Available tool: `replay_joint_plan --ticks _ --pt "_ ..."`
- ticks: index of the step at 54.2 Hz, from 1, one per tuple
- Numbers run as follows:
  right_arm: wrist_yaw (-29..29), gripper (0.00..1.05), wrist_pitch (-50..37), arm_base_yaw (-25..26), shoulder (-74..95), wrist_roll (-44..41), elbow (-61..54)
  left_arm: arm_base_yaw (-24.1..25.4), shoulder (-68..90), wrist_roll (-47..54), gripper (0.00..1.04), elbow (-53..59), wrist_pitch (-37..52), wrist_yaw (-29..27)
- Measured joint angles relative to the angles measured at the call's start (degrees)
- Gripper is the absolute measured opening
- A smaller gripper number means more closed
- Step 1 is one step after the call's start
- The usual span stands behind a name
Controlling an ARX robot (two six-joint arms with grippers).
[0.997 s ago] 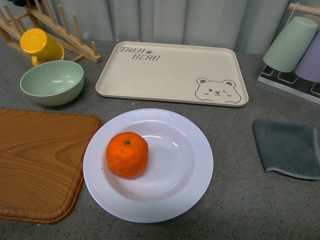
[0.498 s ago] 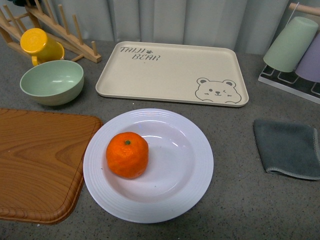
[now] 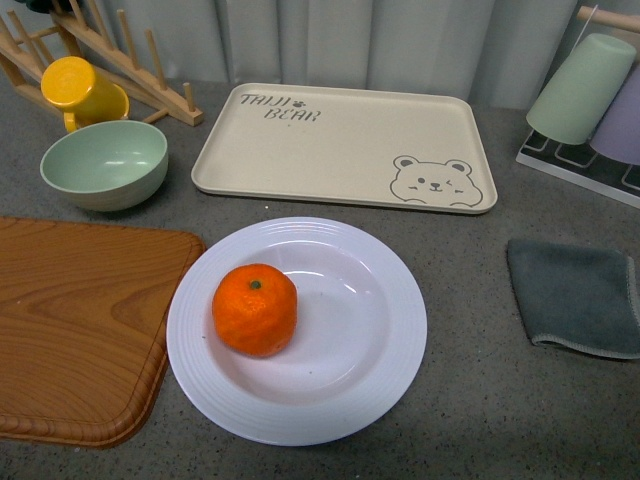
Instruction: Place orange and plate with both arms
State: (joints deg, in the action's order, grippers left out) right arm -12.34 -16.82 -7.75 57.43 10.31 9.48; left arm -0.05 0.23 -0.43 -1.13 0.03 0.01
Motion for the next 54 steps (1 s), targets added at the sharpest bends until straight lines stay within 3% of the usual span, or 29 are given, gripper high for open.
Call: replay_joint_plan --ticks 4,16,30,44,54 --pt "-2.7 0.95 -3.6 -0.7 10.0 3.0 2.2 0.0 0.0 0.1 1.00 0.0 0.0 0.0" --pt "-12.9 0.95 -8.7 -2.6 35.1 13.0 10.7 0.0 0.0 0.2 0.98 0.0 0.0 0.0" --pt "-21.2 0.95 -14.0 -4.5 49.5 24.4 17.7 0.0 0.0 0.2 0.98 0.0 0.0 0.0" --pt "-22.7 0.95 -19.0 -8.8 58.5 36.2 23.4 0.0 0.0 0.2 0.98 0.0 0.0 0.0" --pt "-22.7 0.95 -19.2 -9.4 61.0 38.6 26.8 0.0 0.0 0.2 0.98 0.0 0.0 0.0"
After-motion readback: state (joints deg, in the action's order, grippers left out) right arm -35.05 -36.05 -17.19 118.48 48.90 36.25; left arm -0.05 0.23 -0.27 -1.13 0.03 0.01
